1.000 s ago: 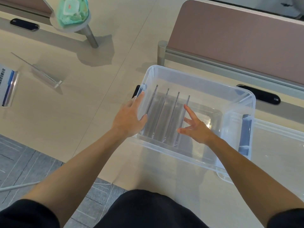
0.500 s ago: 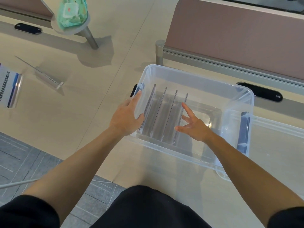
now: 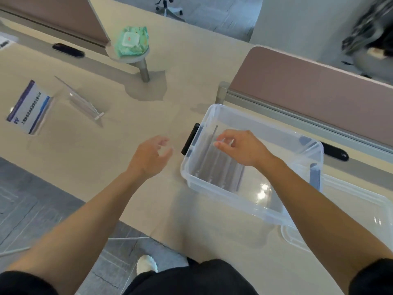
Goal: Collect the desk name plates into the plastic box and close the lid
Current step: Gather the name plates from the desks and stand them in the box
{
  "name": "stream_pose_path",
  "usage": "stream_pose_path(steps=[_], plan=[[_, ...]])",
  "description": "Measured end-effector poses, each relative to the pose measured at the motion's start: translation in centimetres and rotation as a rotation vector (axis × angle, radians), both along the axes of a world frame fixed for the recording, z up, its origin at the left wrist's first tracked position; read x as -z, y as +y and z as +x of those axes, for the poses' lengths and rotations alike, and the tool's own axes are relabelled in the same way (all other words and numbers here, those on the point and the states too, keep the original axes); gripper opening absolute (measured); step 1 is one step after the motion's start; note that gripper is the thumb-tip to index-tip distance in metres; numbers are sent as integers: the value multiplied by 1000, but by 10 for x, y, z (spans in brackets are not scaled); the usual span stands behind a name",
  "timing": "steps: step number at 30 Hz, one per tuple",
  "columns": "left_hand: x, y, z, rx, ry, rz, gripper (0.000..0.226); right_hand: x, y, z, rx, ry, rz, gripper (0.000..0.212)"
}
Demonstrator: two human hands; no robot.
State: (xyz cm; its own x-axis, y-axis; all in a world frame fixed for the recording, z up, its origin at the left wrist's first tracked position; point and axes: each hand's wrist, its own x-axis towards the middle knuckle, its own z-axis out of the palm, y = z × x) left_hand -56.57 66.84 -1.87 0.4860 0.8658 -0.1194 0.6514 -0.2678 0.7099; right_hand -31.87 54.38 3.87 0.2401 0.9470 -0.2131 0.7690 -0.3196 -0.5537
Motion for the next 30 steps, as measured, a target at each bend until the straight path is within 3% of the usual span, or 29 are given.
stream_pose_path(steps=[15,30], plan=[[-41,61,-231,-256,-169,-66,24,-56,133,-226,-266,-166,-45,26],[-29,187,-277,-765,-276,-85,28,-21,337,-272,-475,2,-7,24]])
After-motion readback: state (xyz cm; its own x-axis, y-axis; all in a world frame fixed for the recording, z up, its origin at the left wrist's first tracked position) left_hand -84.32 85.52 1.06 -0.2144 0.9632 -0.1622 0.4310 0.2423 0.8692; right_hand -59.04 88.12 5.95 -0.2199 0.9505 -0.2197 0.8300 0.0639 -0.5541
